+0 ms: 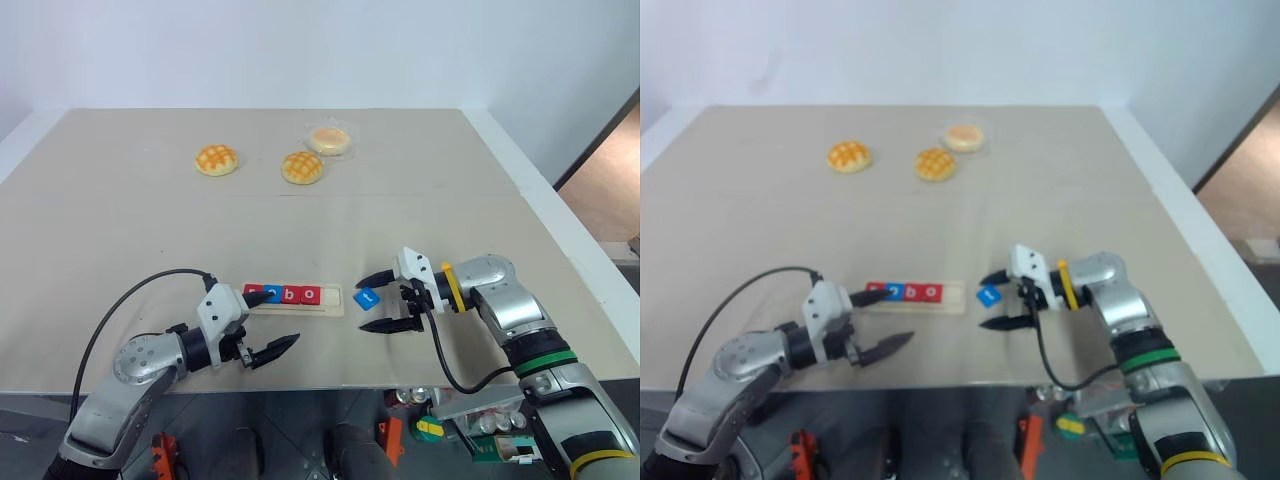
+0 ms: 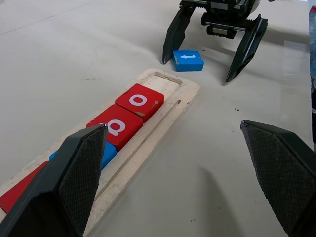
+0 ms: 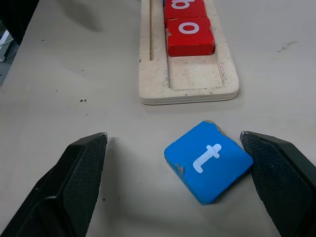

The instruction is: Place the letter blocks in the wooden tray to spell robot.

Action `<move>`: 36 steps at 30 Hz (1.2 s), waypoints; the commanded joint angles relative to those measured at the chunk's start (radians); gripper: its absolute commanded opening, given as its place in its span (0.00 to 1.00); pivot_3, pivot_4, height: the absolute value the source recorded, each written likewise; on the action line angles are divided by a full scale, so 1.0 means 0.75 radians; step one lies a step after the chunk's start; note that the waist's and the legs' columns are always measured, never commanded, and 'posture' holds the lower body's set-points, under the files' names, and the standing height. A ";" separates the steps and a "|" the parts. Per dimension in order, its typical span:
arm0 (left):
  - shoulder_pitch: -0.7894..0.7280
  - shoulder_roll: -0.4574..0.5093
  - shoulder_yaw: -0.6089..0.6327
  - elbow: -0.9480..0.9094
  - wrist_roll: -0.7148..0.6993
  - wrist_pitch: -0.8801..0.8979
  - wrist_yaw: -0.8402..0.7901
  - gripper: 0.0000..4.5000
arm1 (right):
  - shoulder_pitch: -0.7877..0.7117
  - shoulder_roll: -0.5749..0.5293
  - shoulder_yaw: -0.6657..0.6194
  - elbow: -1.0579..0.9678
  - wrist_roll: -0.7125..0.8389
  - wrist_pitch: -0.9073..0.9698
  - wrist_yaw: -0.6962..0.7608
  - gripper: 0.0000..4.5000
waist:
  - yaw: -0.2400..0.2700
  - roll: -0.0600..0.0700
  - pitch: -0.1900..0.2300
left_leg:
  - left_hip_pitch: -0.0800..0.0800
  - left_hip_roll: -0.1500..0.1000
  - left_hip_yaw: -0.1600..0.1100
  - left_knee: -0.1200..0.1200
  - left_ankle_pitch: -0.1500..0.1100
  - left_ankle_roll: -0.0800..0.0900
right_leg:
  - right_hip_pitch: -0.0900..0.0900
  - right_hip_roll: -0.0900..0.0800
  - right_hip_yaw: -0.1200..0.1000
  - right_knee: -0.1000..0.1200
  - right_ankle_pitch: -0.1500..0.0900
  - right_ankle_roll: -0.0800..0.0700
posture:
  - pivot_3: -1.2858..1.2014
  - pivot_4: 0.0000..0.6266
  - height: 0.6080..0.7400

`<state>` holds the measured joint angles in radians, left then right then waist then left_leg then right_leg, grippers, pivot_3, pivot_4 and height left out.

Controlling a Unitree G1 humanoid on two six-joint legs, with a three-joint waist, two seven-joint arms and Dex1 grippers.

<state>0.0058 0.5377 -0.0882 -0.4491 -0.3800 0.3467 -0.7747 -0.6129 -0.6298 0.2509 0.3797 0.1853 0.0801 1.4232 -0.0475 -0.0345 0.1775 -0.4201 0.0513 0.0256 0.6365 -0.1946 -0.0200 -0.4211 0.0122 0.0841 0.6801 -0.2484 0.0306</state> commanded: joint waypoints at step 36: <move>-0.004 0.028 0.009 -0.032 -0.008 -0.016 -0.036 1.00 | 0.438 -0.060 -0.167 -0.620 0.100 0.405 -0.347 0.77 | 0.002 -0.001 -0.001 | 0.004 0.000 -0.001 0.000 0.000 0.000 | 0.004 0.000 0.000 0.000 -0.001 0.001 | 0.52 0.24 1.00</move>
<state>0.0076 0.5550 -0.0886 -0.4492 -0.3777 0.3478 -0.7955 -0.3157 -0.6683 0.1379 -0.0271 0.2572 0.3359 1.2048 -0.0458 -0.0349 0.1770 -0.4165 0.0511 0.0251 0.6368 -0.1947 -0.0201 -0.4179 0.0121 0.0841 0.6802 -0.2488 0.0309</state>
